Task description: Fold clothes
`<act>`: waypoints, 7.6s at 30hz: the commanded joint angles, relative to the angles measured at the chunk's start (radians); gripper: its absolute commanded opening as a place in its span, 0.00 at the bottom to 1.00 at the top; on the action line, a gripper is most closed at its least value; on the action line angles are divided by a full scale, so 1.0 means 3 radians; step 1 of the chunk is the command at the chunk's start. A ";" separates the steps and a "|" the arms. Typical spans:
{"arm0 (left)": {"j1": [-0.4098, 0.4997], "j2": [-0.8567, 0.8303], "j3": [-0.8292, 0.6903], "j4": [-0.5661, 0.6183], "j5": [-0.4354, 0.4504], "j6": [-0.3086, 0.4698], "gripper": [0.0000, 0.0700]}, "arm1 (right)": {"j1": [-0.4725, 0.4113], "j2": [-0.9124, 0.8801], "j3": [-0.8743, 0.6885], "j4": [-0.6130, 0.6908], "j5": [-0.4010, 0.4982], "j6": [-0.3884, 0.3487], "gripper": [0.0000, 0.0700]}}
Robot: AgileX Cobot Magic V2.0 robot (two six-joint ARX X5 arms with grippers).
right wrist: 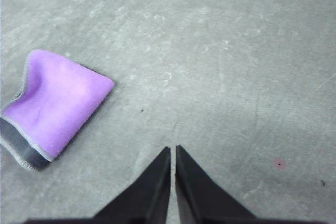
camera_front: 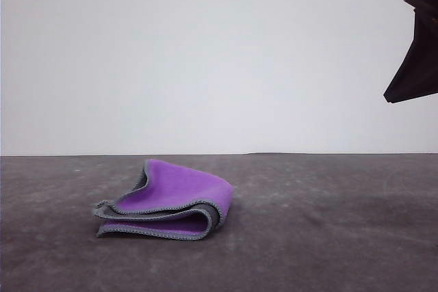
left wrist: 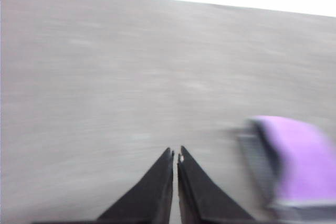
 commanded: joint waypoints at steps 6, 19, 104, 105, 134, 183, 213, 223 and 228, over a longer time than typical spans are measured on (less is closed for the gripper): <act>0.0234 -0.0551 -0.0347 0.0053 -0.0093 0.0083 0.00 | 0.0014 0.0018 0.0025 0.0041 -0.0001 0.0023 0.02; 0.0319 -0.0650 -0.0521 0.0077 -0.0109 0.0147 0.00 | 0.0014 0.0018 0.0025 0.0046 -0.0001 0.0023 0.02; 0.0319 -0.0649 -0.0521 0.0076 -0.0109 0.0147 0.00 | -0.1115 -0.2724 -0.1591 0.0233 0.0785 -0.0203 0.02; 0.0319 -0.0649 -0.0521 0.0076 -0.0109 0.0147 0.00 | -0.1115 -0.2724 -0.1591 0.0233 0.0785 -0.0203 0.02; 0.0319 -0.0649 -0.0521 0.0076 -0.0109 0.0147 0.00 | -0.1115 -0.2724 -0.1591 0.0233 0.0785 -0.0203 0.02; 0.0319 -0.0649 -0.0521 0.0076 -0.0109 0.0147 0.00 | -0.1115 -0.2724 -0.1591 0.0233 0.0785 -0.0203 0.02; 0.0319 -0.0649 -0.0521 0.0076 -0.0109 0.0147 0.00 | -0.1115 -0.2724 -0.1591 0.0233 0.0785 -0.0203 0.02; 0.0319 -0.0650 -0.0521 0.0076 -0.0109 0.0147 0.00 | -0.1115 -0.2724 -0.1591 0.0233 0.0785 -0.0203 0.02; 0.0319 -0.0650 -0.0521 0.0076 -0.0109 0.0147 0.00 | -0.1115 -0.2724 -0.1591 0.0233 0.0785 -0.0203 0.02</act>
